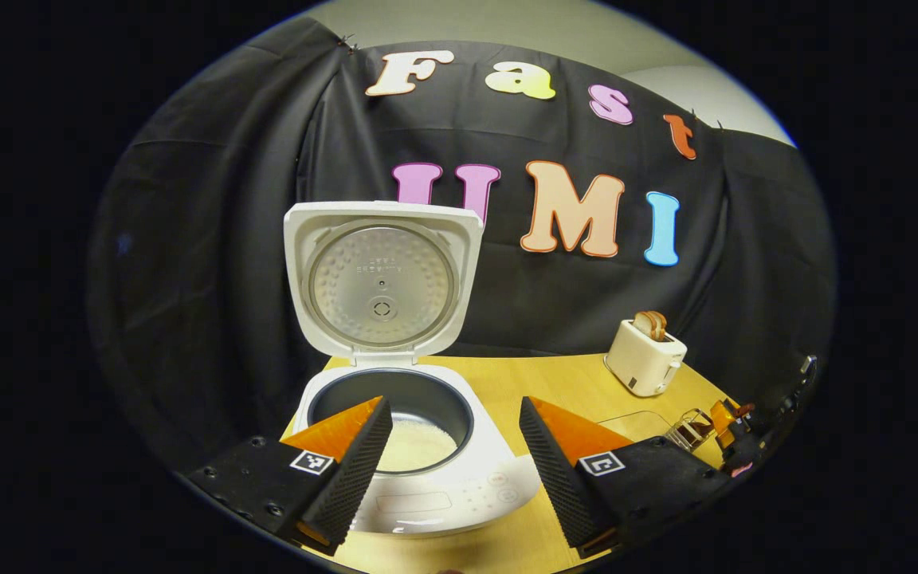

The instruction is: Close the left gripper, press the button to open the rice cooker; take a wooden spoon from the chopstick holder with the right hand, scoop a spoonful of rice and pour it into the rice cooker, then put the wooden spoon back into the chopstick holder.

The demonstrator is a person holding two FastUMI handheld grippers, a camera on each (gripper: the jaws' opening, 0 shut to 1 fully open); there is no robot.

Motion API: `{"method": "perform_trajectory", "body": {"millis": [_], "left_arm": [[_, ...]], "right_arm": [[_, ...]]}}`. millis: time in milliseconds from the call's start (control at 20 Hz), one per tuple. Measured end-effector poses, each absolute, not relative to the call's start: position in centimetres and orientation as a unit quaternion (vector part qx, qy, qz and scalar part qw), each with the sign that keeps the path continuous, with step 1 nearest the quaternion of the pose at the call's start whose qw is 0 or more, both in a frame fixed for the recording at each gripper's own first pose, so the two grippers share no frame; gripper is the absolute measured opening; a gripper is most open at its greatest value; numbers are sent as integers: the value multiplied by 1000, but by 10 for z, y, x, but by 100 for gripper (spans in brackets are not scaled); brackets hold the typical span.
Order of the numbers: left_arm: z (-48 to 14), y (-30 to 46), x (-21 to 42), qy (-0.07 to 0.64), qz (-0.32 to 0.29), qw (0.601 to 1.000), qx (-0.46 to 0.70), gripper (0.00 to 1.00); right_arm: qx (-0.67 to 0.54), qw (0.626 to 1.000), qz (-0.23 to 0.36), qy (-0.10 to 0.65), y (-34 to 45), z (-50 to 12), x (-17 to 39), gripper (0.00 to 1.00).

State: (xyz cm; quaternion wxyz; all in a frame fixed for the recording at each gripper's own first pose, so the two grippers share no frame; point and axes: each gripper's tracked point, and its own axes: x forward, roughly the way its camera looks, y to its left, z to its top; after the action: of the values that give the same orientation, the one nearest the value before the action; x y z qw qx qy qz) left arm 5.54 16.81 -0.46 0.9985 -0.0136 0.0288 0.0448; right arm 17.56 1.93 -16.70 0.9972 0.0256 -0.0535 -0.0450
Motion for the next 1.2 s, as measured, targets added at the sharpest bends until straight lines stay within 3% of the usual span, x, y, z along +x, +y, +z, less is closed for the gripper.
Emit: {"method": "perform_trajectory", "body": {"millis": [150, 350, 750, 1200], "left_arm": [[-2, 172, 53, 24, 51, 998, -20, 95], [0, 178, 49, 22, 65, 997, -25, 95], [1, 185, 38, 21, 90, 994, -54, 95], [18, 179, 26, -3, 87, 995, -54, 94]], "right_arm": [[42, 997, -44, -38, 13, -162, 187, 32], [84, 995, -51, -4, 6, -160, 206, 24], [62, 998, -13, 10, 12, -130, 215, 25], [32, 996, 82, 2, 68, -39, 191, 23]]}}
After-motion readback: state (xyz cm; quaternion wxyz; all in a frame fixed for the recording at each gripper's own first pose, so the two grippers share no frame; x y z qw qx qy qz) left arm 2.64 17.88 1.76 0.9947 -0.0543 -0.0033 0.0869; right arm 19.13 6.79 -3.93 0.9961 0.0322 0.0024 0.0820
